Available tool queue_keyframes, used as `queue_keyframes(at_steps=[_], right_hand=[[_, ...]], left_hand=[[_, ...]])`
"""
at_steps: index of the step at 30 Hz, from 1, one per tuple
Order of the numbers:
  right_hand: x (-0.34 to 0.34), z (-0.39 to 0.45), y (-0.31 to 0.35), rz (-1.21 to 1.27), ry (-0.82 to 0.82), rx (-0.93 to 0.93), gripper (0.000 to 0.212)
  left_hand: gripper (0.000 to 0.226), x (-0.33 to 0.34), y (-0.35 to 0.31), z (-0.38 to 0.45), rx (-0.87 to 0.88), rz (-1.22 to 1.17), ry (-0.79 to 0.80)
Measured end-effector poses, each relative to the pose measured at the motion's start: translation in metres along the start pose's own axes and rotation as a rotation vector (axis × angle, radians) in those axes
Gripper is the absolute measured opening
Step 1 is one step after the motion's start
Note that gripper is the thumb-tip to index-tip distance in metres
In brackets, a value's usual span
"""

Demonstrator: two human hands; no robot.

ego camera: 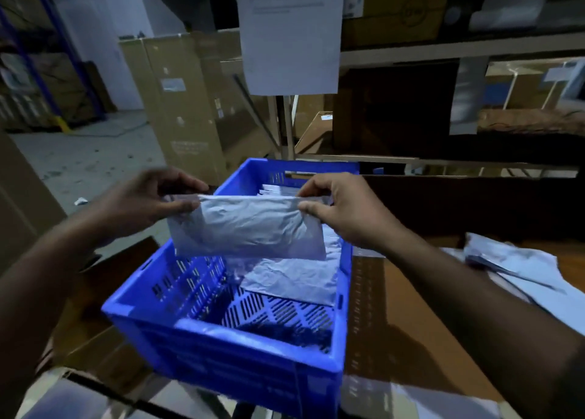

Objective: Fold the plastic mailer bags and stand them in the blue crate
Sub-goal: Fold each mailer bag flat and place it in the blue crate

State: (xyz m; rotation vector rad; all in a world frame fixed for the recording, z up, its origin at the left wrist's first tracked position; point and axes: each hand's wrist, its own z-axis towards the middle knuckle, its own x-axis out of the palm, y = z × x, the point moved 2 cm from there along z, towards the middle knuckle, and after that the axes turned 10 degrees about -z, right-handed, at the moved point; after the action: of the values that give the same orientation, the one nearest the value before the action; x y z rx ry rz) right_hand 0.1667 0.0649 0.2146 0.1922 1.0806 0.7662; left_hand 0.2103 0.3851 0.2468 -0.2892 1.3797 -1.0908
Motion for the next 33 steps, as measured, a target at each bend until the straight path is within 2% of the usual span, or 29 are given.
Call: queue_keyframes(at_steps=[4, 7, 11, 14, 16, 20, 26, 29, 33], right_hand=[[0.035, 0.003, -0.012, -0.348, 0.234, -0.016, 0.016], [0.054, 0.000, -0.021, -0.617, 0.435, -0.035, 0.023], [0.073, 0.004, -0.023, -0.805, 0.681, -0.016, 0.025], [0.086, 0.008, -0.019, -0.915, 0.854, -0.007, 0.044], [0.098, 0.006, -0.017, -0.993, 0.912, -0.024, 0.052], [0.118, 0.002, -0.018, -1.090, 0.916, -0.051, 0.041], [0.113, 0.016, -0.028, -1.150, 0.843, 0.016, 0.036], [0.109, 0.024, -0.031, -1.166, 0.773, 0.033, 0.026], [0.109, 0.028, -0.033, -1.184, 0.734, 0.045, 0.027]], left_hand=[[0.021, 0.026, 0.038, 0.016, 0.052, 0.290, 0.133], [0.022, 0.059, 0.067, 0.030, 0.017, 0.413, 0.300], [0.021, 0.090, 0.089, 0.045, 0.019, 0.477, 0.416], [0.021, 0.101, 0.097, 0.052, 0.038, 0.500, 0.446], [0.023, 0.107, 0.101, 0.052, 0.032, 0.486, 0.484], [0.036, 0.117, 0.102, 0.051, 0.050, 0.631, 0.575], [0.032, 0.131, 0.101, 0.063, 0.077, 0.838, 0.454], [0.029, 0.135, 0.100, 0.070, 0.084, 0.853, 0.389], [0.029, 0.141, 0.108, 0.071, 0.063, 0.820, 0.350]])
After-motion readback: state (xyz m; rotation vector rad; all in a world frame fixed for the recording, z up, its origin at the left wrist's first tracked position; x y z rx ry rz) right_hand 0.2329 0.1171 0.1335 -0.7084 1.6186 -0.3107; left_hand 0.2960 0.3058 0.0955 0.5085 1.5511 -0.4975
